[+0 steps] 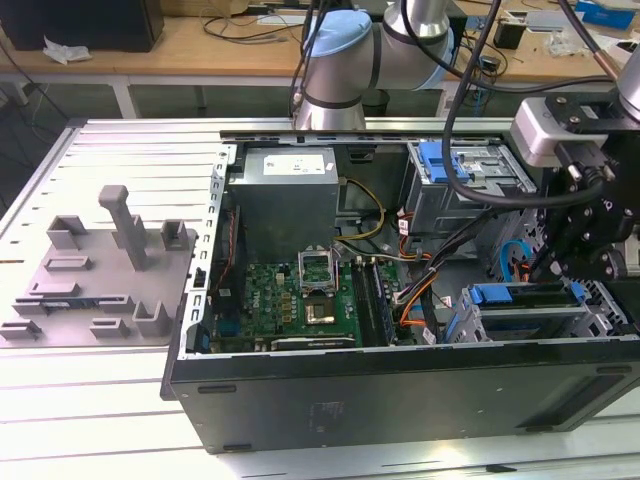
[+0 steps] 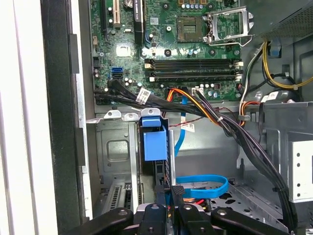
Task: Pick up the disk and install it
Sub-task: 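Insert the second disk wire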
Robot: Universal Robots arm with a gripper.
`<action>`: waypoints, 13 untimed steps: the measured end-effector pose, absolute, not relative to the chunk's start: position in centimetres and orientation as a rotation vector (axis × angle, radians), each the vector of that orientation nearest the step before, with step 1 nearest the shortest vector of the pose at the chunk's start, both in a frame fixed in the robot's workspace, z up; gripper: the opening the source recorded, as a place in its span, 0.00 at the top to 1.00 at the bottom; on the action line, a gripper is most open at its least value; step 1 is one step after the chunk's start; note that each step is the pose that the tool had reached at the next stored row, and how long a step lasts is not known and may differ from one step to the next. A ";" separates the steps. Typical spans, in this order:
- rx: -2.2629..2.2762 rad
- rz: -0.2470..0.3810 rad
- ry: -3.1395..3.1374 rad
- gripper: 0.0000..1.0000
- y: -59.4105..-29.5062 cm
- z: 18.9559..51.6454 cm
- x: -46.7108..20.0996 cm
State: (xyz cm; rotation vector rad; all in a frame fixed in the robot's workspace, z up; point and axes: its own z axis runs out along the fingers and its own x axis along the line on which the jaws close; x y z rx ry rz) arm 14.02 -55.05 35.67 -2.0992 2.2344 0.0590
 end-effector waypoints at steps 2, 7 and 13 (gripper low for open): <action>-2.099 0.059 2.234 0.84 -55.0 35.6 14.0; -2.099 0.059 2.234 0.84 -55.0 35.5 14.0; -2.099 0.059 2.234 0.84 -55.0 35.4 14.0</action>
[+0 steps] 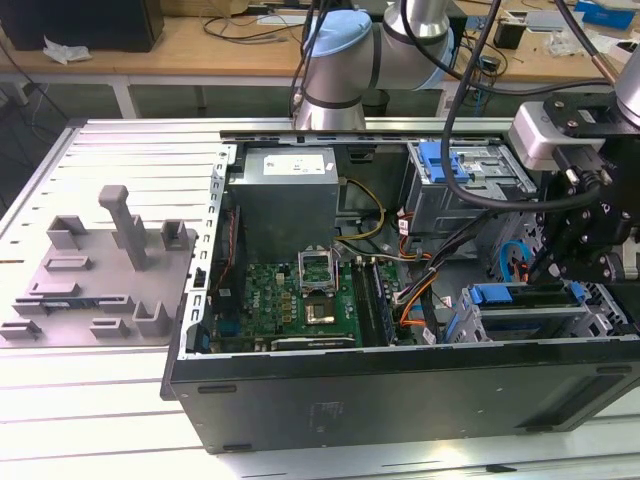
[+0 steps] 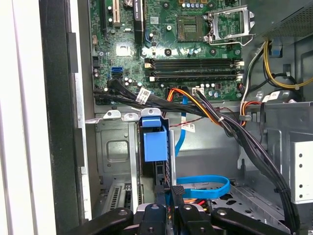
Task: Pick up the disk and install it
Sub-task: 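Insert the second disk wire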
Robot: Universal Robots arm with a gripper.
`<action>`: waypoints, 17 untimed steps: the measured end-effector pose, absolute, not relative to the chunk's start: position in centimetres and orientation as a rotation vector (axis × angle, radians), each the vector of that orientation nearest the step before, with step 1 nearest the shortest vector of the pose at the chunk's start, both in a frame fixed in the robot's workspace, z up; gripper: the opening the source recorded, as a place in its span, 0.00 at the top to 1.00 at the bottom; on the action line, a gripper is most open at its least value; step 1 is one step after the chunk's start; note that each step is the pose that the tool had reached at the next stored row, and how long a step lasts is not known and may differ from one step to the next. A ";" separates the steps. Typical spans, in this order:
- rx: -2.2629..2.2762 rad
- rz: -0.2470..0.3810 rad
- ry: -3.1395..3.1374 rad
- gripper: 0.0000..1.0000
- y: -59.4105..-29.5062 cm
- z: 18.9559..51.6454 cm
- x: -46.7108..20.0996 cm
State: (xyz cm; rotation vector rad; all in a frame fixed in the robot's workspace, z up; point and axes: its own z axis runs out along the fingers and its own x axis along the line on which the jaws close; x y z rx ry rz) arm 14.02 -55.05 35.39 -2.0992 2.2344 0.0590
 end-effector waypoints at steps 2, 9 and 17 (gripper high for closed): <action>-2.099 0.059 2.234 0.84 -55.0 35.4 14.0; -2.099 0.059 2.234 0.84 -55.0 35.2 14.0; -2.099 0.059 2.234 0.84 -55.0 35.0 14.1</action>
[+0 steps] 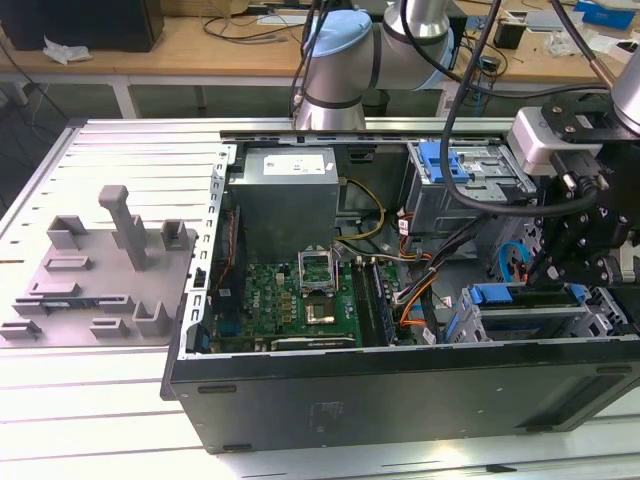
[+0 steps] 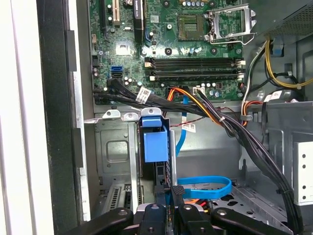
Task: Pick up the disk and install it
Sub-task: 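Insert the second disk wire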
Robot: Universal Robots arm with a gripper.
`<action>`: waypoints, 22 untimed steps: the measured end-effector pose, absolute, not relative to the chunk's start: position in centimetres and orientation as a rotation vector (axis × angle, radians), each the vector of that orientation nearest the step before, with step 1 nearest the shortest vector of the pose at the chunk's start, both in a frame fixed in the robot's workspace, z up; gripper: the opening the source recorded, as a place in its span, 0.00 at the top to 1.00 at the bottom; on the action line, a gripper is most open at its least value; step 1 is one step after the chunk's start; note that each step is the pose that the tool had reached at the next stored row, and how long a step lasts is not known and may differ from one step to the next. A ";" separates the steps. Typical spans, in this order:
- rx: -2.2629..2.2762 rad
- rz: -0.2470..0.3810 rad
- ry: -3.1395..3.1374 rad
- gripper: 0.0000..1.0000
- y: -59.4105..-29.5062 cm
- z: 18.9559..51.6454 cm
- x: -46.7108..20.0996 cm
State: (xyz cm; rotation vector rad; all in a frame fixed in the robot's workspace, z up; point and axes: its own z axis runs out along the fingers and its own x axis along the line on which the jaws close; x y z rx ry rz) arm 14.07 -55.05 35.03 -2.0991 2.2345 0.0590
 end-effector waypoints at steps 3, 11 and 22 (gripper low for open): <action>-2.099 0.059 2.234 0.84 -55.0 34.9 14.1; -2.099 0.059 2.234 0.84 -55.0 34.6 14.1; -2.099 0.059 2.234 0.84 -55.0 34.2 14.1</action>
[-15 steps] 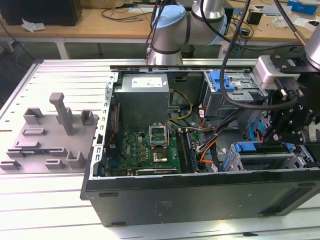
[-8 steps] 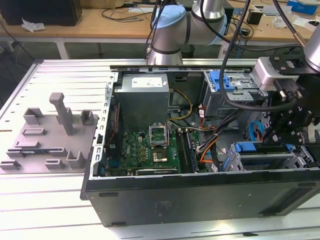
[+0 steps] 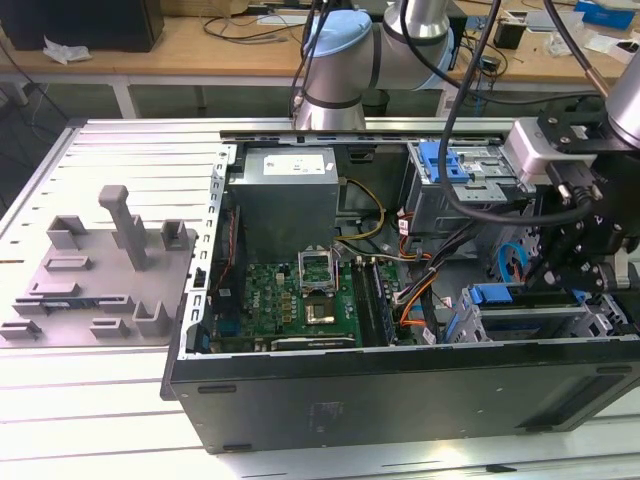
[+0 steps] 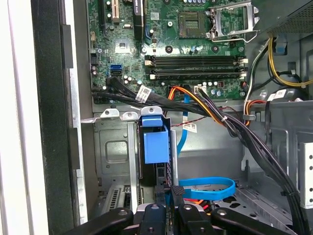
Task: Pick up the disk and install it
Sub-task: 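Insert the second disk wire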
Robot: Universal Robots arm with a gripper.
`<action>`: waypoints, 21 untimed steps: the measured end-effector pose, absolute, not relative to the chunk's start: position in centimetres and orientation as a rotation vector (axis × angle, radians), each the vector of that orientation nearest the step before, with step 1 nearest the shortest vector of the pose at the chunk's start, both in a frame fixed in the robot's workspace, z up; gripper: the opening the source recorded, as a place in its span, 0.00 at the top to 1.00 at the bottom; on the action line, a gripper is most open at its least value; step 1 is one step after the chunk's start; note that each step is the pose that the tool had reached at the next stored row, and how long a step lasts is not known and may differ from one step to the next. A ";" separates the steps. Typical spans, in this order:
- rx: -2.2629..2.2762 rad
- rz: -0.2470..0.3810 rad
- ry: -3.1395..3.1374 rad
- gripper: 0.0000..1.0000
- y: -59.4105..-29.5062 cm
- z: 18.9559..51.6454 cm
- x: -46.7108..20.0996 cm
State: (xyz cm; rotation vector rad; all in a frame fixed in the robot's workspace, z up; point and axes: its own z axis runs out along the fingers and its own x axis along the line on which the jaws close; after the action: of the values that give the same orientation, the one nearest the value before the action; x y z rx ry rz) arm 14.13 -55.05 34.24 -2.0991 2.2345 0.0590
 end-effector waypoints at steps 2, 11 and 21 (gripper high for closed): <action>-2.099 0.059 2.234 0.84 -55.0 34.2 14.1; -2.099 0.059 2.234 0.84 -55.0 33.9 14.1; -2.099 0.059 2.234 0.84 -55.0 33.8 14.1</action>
State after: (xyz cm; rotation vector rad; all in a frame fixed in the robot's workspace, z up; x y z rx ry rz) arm 14.15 -55.05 33.80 -2.0992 2.2344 0.0589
